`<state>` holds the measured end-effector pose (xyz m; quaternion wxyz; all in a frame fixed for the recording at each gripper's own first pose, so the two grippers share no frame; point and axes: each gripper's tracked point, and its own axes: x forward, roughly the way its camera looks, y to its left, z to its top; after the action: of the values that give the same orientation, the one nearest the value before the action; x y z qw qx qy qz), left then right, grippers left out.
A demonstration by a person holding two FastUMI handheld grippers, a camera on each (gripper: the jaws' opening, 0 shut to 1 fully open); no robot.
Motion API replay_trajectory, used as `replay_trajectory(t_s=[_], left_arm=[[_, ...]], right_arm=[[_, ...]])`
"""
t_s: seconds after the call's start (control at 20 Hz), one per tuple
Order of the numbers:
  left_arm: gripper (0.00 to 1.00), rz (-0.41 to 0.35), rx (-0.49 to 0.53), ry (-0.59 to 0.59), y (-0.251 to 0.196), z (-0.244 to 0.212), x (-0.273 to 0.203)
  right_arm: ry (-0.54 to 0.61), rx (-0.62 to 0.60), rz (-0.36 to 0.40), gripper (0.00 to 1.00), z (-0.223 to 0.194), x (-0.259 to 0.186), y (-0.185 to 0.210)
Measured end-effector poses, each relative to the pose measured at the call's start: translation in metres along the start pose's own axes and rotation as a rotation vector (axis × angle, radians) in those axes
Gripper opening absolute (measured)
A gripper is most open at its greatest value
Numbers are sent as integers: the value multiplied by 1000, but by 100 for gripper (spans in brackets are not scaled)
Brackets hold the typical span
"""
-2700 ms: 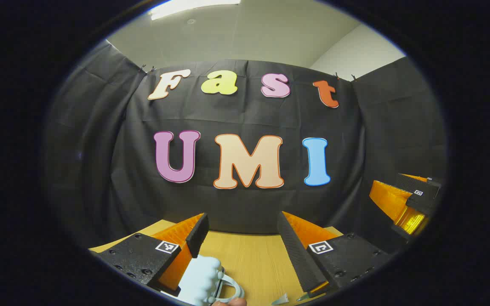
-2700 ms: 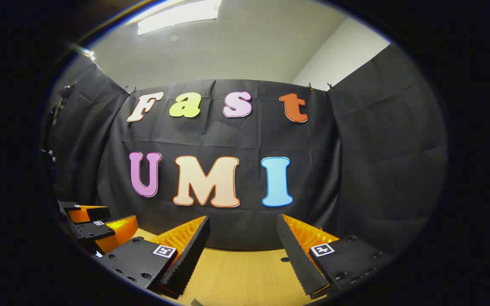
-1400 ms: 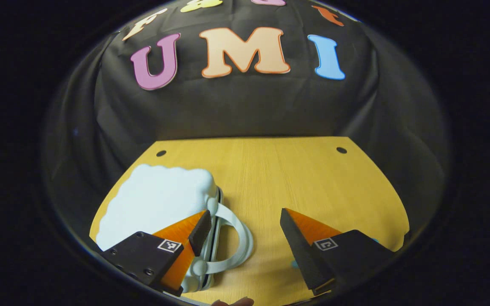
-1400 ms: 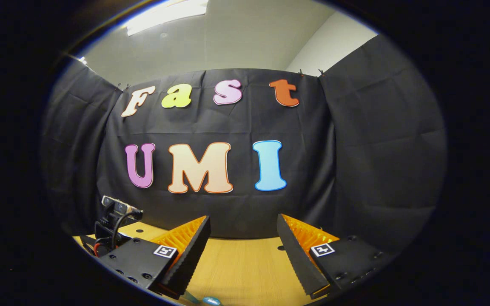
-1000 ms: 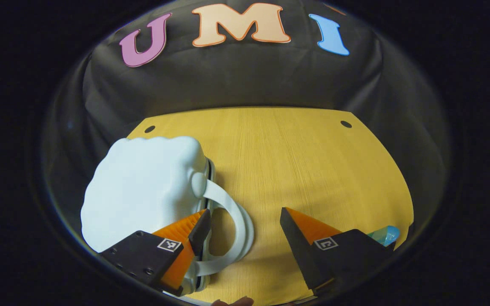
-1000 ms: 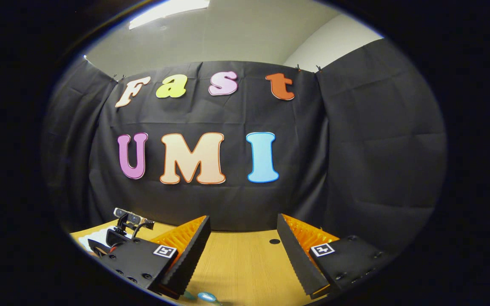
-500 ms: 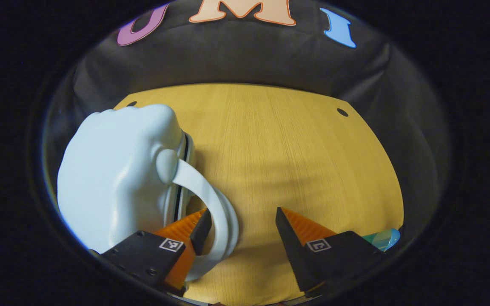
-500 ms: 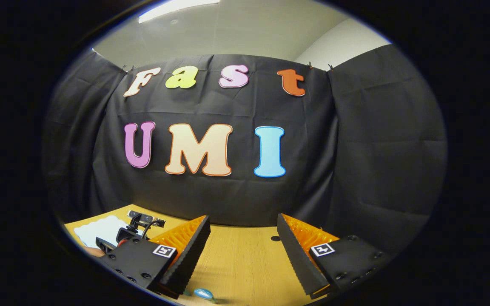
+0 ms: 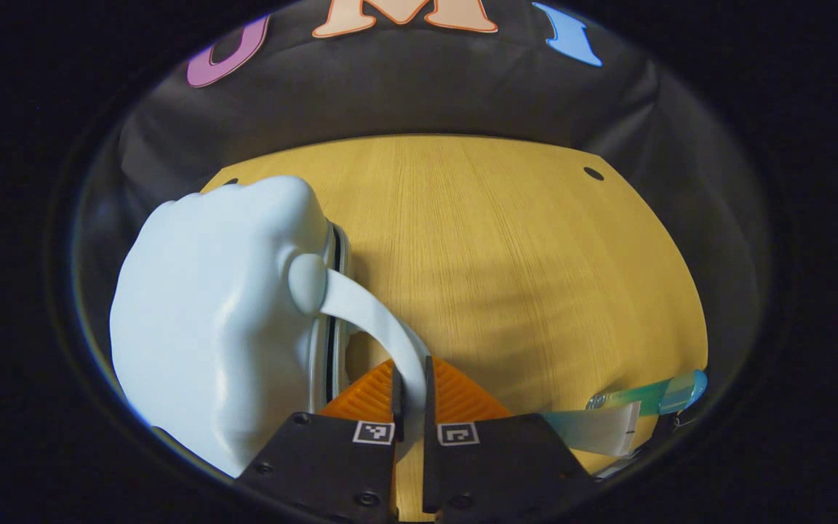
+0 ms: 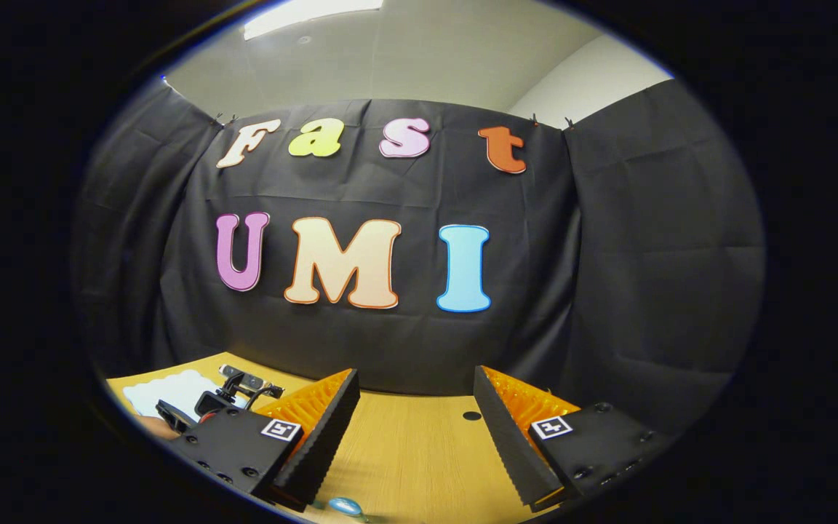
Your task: First open the suitcase, pack the skin care products into it, and then close the suitcase.
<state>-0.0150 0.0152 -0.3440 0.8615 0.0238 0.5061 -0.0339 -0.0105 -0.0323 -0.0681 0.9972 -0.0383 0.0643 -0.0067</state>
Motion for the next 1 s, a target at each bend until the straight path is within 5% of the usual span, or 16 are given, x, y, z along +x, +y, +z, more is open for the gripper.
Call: replay_trajectory(t_s=[0.2, 1.0], left_arm=[[0, 29, 27, -31, -3, 9, -9], [0, -13, 19, -143, 30, 66, -97]], right_arm=[[-21, -1, 13, 99, 5, -2, 3], [-68, 71, 86, 99, 12, 1, 33]])
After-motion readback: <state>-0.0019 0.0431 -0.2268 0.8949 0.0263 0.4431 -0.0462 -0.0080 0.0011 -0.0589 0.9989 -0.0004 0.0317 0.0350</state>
